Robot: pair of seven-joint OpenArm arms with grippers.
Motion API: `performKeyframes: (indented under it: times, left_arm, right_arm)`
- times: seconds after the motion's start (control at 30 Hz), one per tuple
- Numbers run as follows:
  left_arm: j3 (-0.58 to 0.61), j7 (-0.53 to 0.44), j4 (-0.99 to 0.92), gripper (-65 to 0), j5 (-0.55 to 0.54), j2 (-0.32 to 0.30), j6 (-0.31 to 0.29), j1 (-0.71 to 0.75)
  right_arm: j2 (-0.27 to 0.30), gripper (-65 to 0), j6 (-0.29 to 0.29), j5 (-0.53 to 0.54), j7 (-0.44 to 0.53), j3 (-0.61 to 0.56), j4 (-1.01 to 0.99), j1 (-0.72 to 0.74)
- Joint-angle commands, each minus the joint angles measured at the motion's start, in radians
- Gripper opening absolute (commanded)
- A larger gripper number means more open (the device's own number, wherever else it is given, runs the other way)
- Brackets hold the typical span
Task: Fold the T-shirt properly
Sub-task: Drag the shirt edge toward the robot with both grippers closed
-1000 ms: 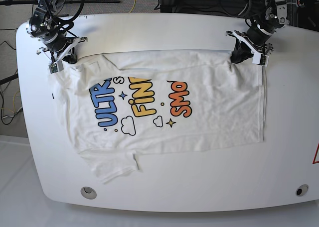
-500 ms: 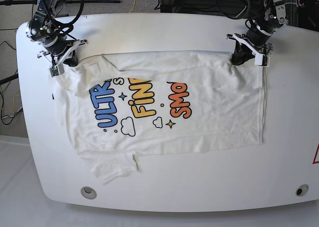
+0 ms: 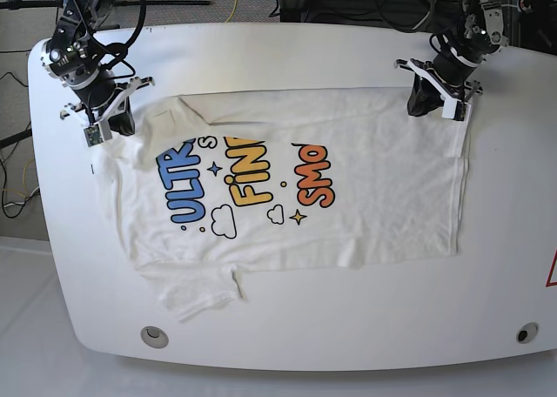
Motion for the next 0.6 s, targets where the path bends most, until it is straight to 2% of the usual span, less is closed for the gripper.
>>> performKeyframes:
  times: [0.0, 0.33, 0.4, 0.57]
  left_arm:
    - [-0.005, -0.011, 0.015, -64.1, -0.011, -0.009, 0.005, -0.005]
    - [-0.03, -0.011, 0.047, -62.8, -0.002, 0.003, 0.01, -0.032]
    - [-0.081, -0.01, 0.066, -62.5, -0.005, 0.007, -0.001, -0.019]
    - [-0.115, -0.009, 0.085, -62.1, -0.006, 0.017, 0.0, 0.004]
  right_arm:
    - [0.003, -65.0, 0.0, 0.0, 0.013, 0.004, 0.032, 0.014]
    - [0.017, -65.0, 0.0, -0.007, -0.092, 0.019, -0.046, 0.134]
    - [0.018, -64.8, 0.0, 0.015, -0.095, 0.039, -0.031, 0.128]
    - [0.019, -64.8, 0.0, 0.028, -0.087, 0.061, -0.033, 0.115]
